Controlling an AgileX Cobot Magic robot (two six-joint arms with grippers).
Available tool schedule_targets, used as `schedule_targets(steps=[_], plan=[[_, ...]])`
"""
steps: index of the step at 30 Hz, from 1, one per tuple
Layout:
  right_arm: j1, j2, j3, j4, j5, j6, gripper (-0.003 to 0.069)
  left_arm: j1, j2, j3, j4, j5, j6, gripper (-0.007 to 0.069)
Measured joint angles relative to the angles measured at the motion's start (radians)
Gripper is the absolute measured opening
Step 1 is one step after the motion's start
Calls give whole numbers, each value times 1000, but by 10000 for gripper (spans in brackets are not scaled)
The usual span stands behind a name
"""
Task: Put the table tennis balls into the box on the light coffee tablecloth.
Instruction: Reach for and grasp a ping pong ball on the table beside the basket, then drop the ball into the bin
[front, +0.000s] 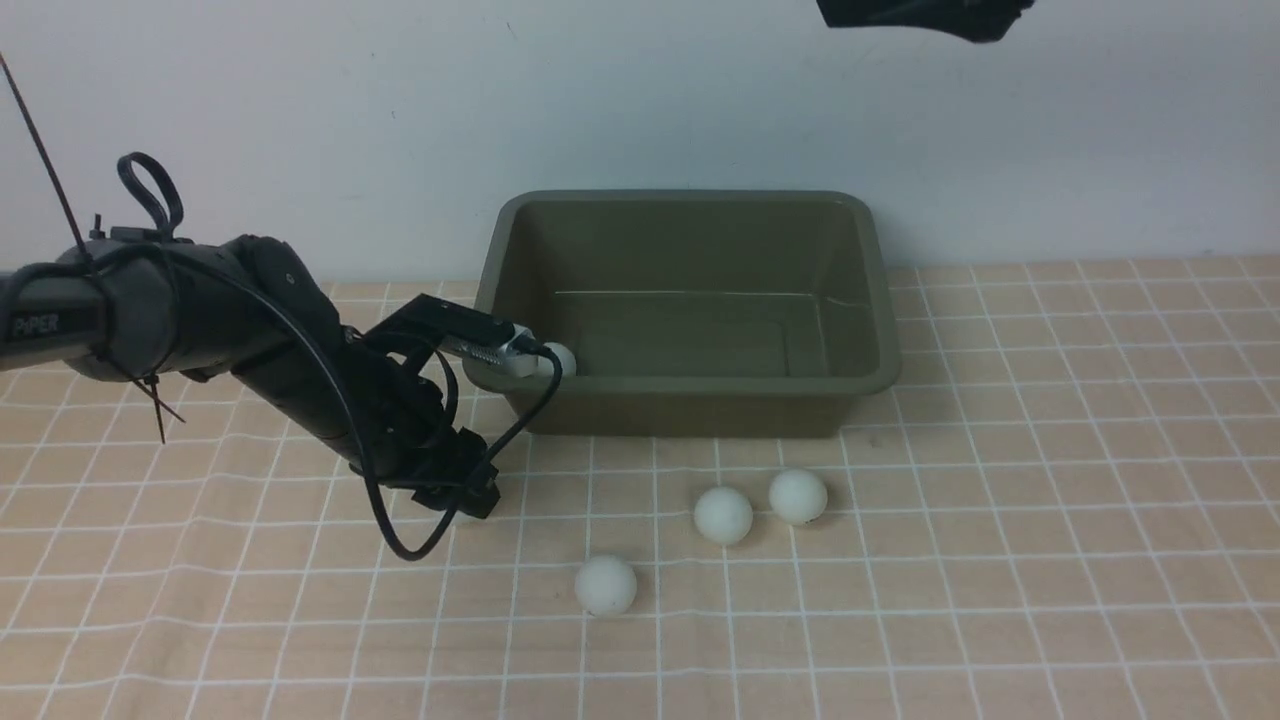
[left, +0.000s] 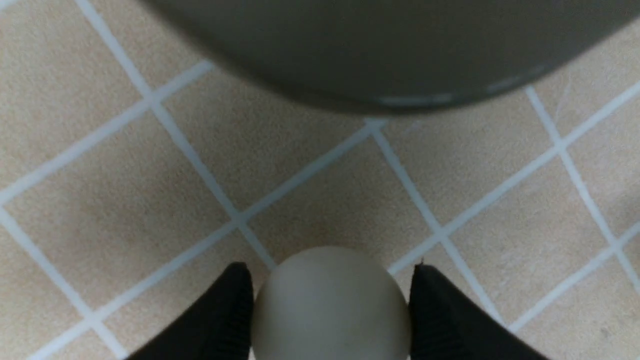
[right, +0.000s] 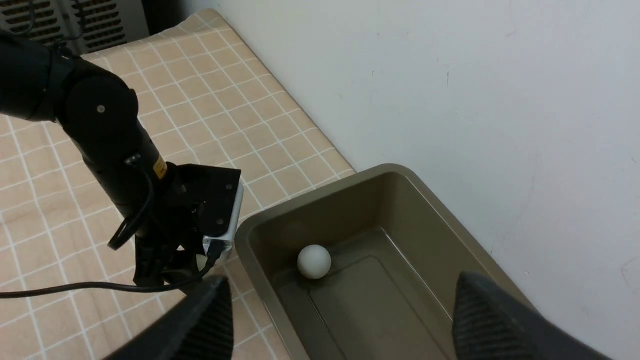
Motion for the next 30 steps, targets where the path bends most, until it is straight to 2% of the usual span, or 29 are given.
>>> schedule_targets(steps=[5, 9, 12, 15, 18, 23, 25, 27, 28, 29, 30], plan=[[0, 0, 0, -1, 1, 0, 536, 0, -45, -4, 2, 34, 4, 320], [0, 0, 0, -1, -6, 0, 536, 0, -134, -60, -55, 171, 111, 320], [0, 0, 0, -1, -10, 0, 536, -3, -176, -119, -154, 261, 230, 320], [0, 0, 0, -1, -5, 0, 536, -5, -170, -174, -268, 242, 295, 320], [0, 0, 0, -1, 3, 0, 536, -5, -134, -230, -330, 175, 306, 320], [0, 0, 0, -1, 6, 0, 536, -5, -18, -358, -349, 150, 342, 321], [0, 0, 0, -1, 6, 0, 536, -7, 37, -412, -350, 165, 349, 355], [0, 0, 0, -1, 6, 0, 536, -8, 72, -458, -343, 207, 310, 437], [0, 0, 0, -1, 6, 0, 536, -8, 73, -461, -342, 207, 310, 437], [0, 0, 0, -1, 8, 0, 536, -8, 75, -494, -305, 261, 254, 480], [0, 0, 0, -1, 11, 0, 536, -8, 70, -513, -287, 288, 224, 488]])
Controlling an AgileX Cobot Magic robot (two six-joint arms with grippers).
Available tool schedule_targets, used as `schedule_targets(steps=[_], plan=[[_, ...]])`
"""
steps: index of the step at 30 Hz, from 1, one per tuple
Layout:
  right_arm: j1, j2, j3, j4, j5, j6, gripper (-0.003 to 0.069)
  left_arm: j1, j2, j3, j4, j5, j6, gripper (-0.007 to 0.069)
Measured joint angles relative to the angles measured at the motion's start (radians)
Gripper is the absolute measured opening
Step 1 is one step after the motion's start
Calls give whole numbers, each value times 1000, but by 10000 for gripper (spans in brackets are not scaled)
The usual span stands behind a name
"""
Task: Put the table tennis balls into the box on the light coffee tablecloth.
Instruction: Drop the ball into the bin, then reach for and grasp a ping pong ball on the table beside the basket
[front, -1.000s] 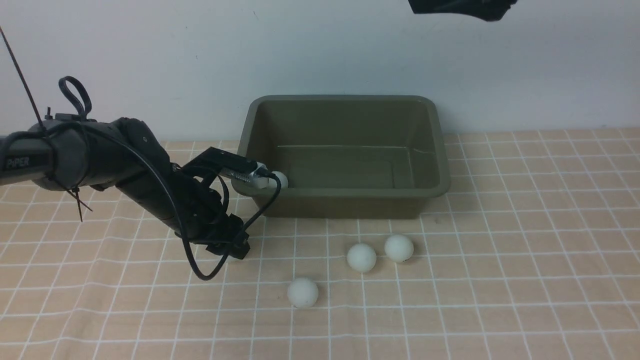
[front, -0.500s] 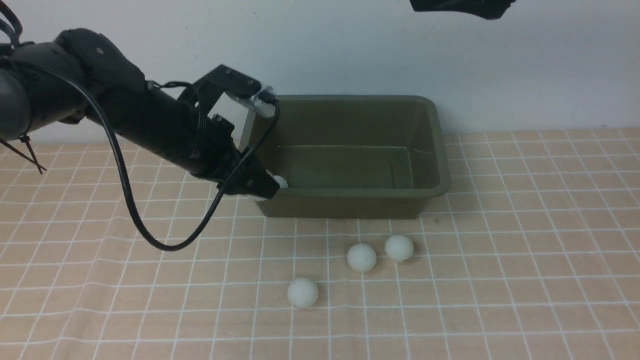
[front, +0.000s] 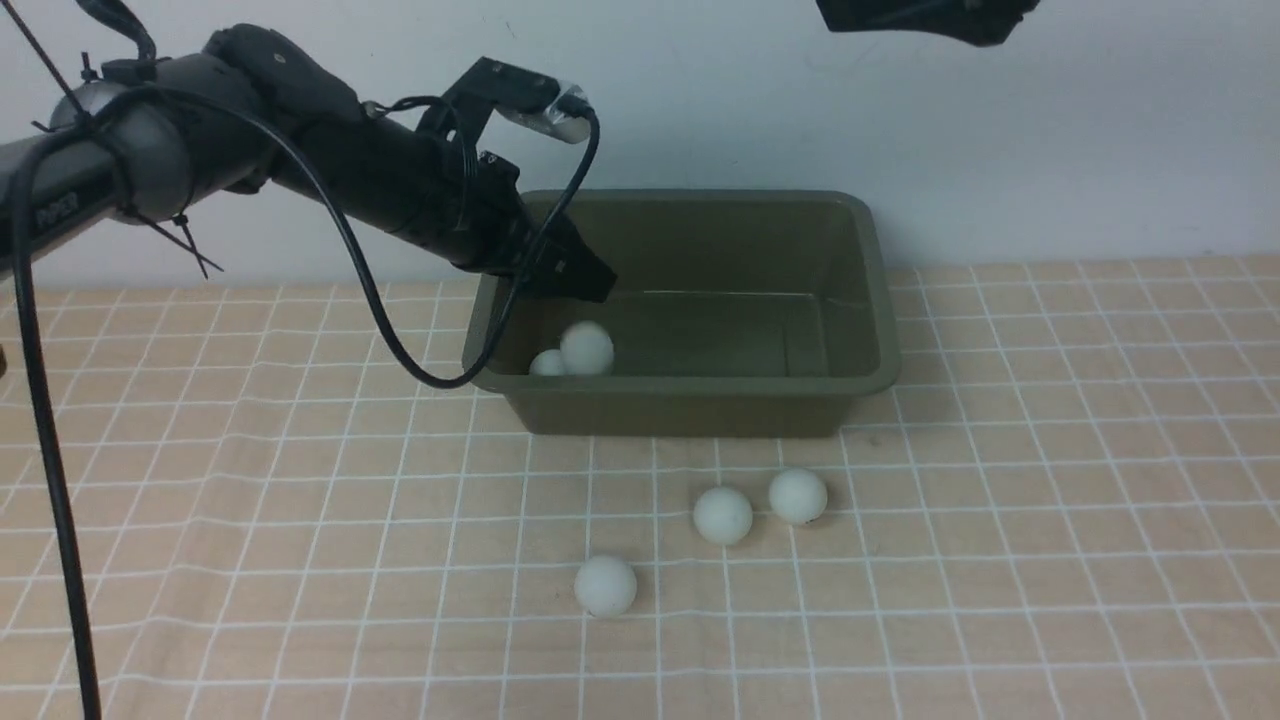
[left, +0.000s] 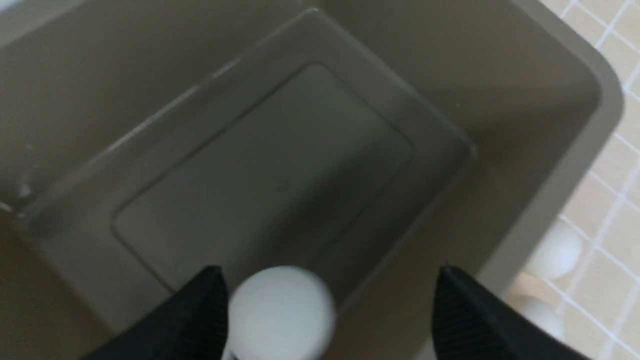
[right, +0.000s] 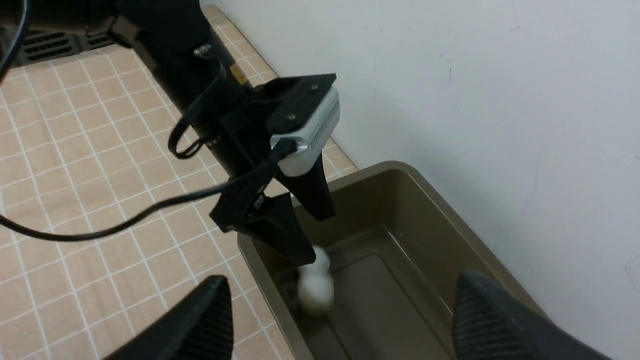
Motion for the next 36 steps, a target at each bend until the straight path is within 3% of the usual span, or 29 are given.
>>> schedule_targets(steps=[7, 10, 14, 18, 26, 30, 36], plan=[[6, 0, 0, -24, 70, 8, 536, 0, -139, -136, 357, 192, -308, 448], [43, 0, 0, -125, 69, 53, 536, 1, -239, -154, 473, 255, -431, 404], [105, 0, 0, -254, 52, 167, 536, 1, -350, -155, 487, 275, -473, 382], [137, 0, 17, -274, 49, 228, 536, 1, -430, -155, 484, 290, -479, 382], [169, -5, 365, -271, -120, 310, 536, 1, -594, -155, 482, 297, -479, 382], [169, -26, 527, -243, -244, 322, 536, 1, -624, -155, 482, 304, -481, 372], [169, -46, 776, -94, -487, 392, 536, 1, -637, -154, 482, 314, -481, 372]])
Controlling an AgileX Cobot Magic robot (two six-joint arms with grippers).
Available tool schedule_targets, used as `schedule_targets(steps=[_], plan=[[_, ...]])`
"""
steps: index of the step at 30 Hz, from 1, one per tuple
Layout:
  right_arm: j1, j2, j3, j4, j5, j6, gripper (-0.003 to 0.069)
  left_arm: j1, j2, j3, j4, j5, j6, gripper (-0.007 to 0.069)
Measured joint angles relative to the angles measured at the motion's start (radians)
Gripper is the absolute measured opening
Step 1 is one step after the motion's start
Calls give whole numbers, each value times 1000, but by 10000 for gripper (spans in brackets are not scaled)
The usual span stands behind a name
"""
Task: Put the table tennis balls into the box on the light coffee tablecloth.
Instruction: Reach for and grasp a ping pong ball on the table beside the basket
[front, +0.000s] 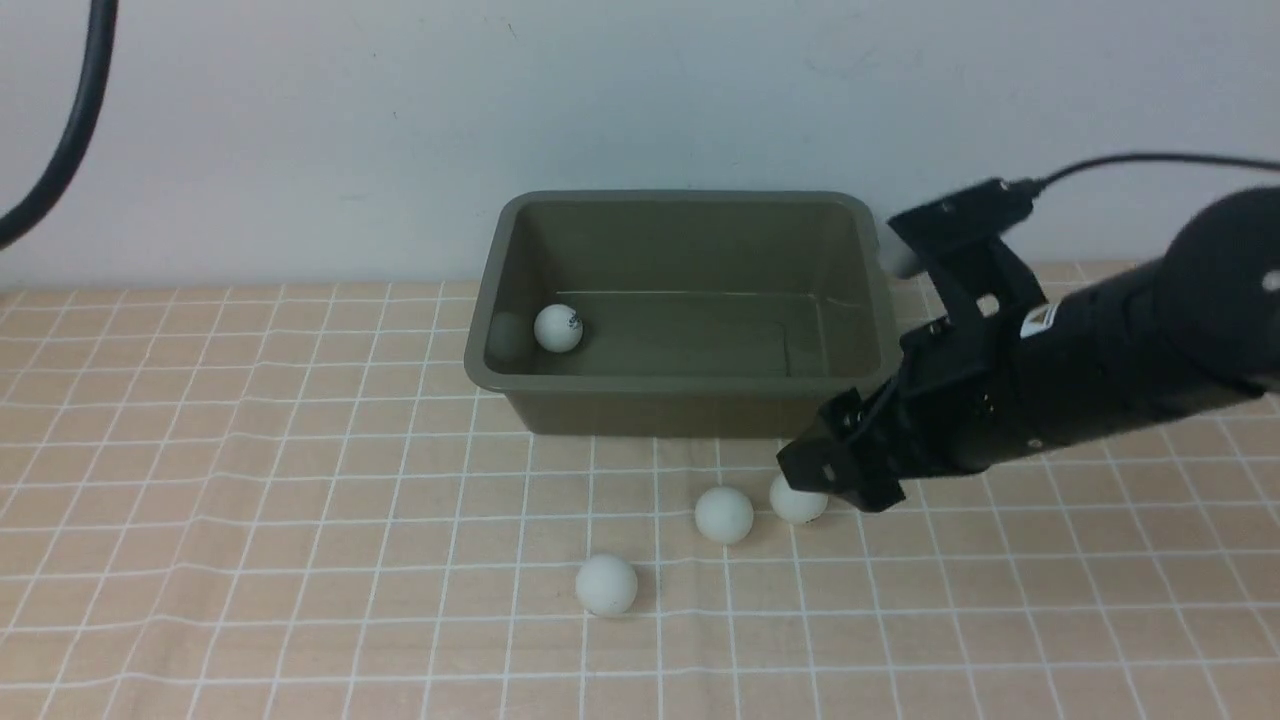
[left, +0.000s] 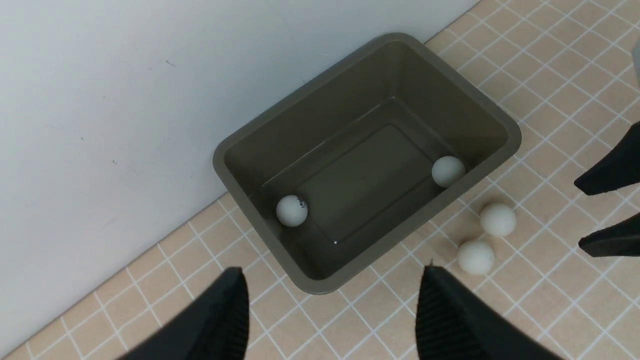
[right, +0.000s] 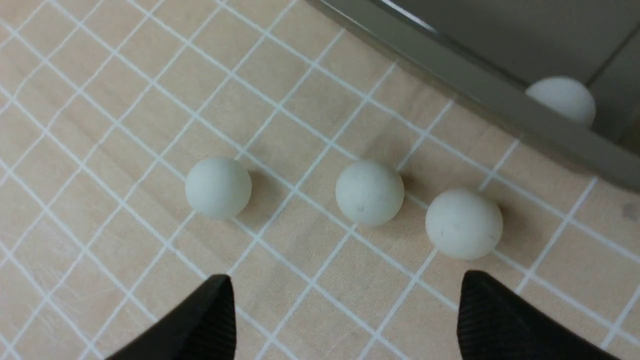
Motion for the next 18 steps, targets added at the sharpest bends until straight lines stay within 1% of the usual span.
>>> schedule_targets(steps=[2, 4, 8, 12, 18], plan=[[0, 0, 22, 17, -47, 27, 536, 0, 0, 1, 1, 0, 0, 372], [0, 1, 43, 26, -121, 94, 536, 0, 0, 1, 1, 0, 0, 372], [0, 25, 45, 8, -184, 181, 536, 0, 0, 1, 1, 0, 0, 372], [0, 100, 45, -10, -206, 265, 536, 0, 0, 1, 1, 0, -4, 372], [0, 194, 45, -9, -249, 285, 536, 0, 0, 1, 1, 0, -7, 372]])
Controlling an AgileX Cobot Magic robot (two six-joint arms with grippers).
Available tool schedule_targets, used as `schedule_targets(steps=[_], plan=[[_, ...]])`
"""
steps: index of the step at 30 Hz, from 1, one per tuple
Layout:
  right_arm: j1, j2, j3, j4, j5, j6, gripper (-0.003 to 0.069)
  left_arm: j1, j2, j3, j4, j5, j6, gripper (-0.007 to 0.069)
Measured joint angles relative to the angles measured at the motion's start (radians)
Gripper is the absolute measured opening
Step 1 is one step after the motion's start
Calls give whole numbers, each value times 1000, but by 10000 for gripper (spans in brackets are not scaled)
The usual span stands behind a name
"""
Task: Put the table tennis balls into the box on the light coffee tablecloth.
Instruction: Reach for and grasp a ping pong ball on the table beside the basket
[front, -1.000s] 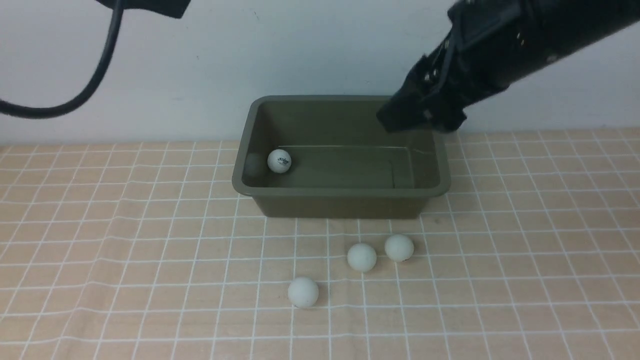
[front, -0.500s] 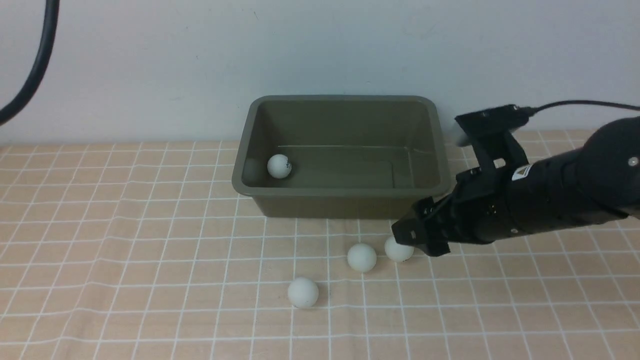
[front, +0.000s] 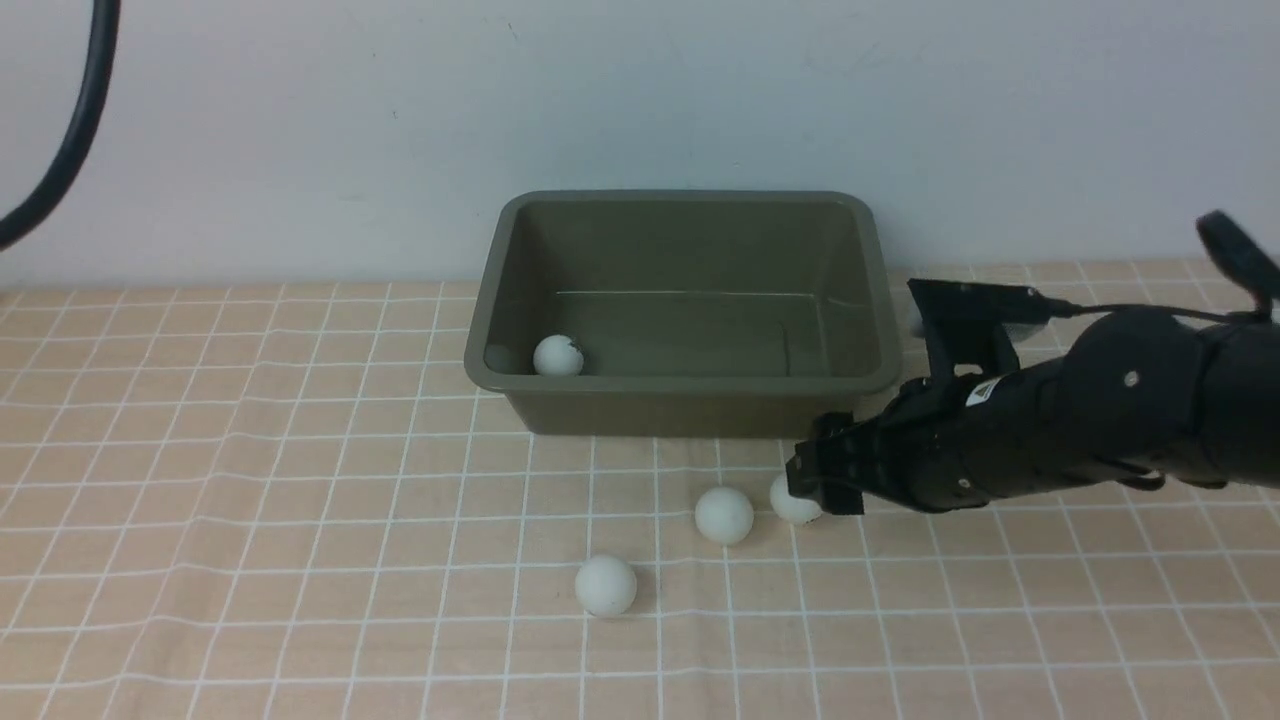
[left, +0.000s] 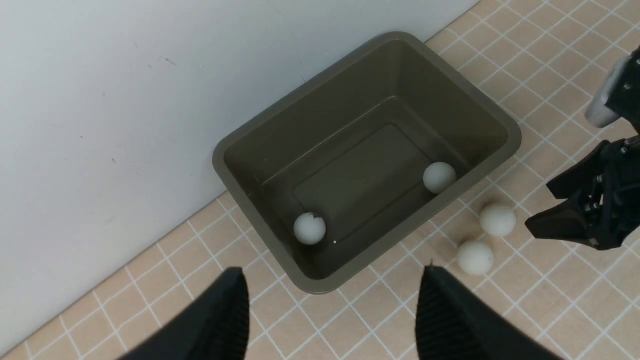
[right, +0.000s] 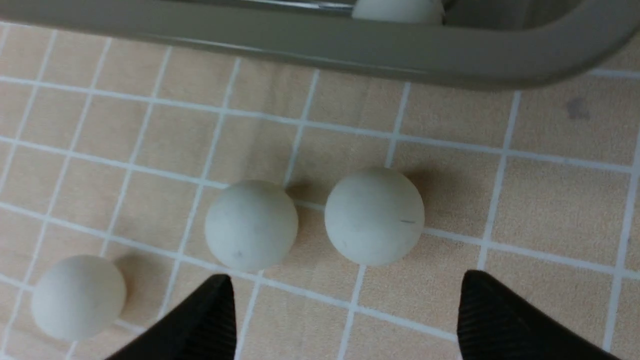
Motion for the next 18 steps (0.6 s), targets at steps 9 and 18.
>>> schedule_targets(steps=[9, 18], plan=[[0, 82, -12, 50, -74, 0, 534, 0, 0, 0, 0, 0, 0, 372], [0, 175, -114, 64, -58, -5, 521, 0, 0, 0, 0, 0, 0, 372]])
